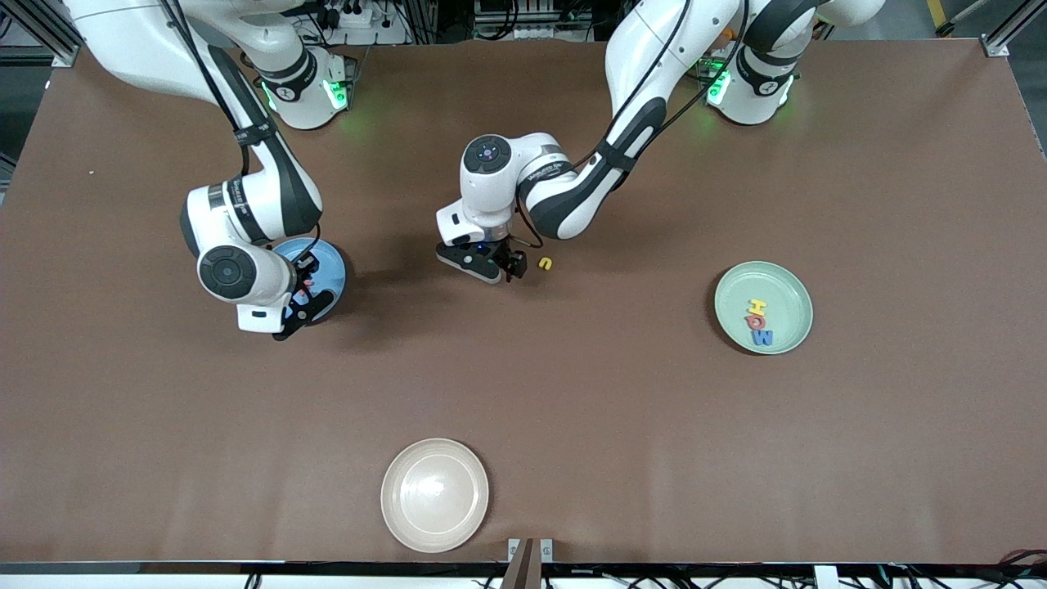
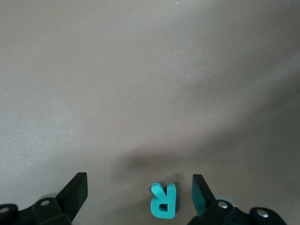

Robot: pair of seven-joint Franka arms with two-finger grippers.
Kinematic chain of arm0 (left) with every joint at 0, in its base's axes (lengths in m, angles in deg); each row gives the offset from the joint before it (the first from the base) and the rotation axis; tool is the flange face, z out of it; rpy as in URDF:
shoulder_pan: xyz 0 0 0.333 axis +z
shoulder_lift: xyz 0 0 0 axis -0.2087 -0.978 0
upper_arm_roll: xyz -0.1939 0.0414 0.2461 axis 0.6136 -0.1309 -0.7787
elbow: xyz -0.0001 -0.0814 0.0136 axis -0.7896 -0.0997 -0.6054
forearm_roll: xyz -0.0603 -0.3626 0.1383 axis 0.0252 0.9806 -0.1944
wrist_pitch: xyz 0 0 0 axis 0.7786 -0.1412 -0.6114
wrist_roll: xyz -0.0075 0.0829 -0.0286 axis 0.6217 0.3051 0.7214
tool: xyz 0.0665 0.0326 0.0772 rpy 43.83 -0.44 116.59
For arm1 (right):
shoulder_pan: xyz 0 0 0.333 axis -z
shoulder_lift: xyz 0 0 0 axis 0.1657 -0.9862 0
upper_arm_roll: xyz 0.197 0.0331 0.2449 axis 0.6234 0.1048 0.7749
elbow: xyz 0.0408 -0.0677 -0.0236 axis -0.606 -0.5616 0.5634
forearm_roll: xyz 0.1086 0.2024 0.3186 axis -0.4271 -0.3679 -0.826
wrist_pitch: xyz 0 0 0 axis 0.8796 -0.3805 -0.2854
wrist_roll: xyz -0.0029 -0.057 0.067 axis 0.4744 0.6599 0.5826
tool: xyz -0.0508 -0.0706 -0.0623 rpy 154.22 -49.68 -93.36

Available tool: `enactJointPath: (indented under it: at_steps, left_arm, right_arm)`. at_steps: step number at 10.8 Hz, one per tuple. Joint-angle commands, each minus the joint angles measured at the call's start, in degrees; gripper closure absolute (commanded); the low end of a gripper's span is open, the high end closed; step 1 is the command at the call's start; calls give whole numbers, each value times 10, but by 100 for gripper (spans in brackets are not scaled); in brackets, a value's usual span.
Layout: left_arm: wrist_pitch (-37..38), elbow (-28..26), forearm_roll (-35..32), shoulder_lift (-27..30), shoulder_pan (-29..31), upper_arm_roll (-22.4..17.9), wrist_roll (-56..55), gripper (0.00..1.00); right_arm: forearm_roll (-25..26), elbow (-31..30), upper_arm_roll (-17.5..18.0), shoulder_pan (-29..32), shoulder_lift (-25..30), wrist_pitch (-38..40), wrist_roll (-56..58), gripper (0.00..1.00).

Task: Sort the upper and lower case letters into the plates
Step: 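Release the g onto the blue plate while the left gripper grasps R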

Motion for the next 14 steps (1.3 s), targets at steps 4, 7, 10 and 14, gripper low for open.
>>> enactJointPath:
  at_steps: [4,7,10,14]
  left_arm:
    - [-2,9,-19,-12,-17,-7,-16,6]
    - [-2,8,-18,-22,-29,-7,-17,15]
    - [-2,8,-19,-22,-34,-7,-16,24]
    - [-1,-1,-20,-23,-35,-7,-16,32]
  right_arm:
    - [3,29,3,15,21,51,40,0]
    - [3,79,3,36,21,105,40,0]
    - [5,138,2,40,17,158,42,0]
    - [9,190,2,65,23,202,44,0]
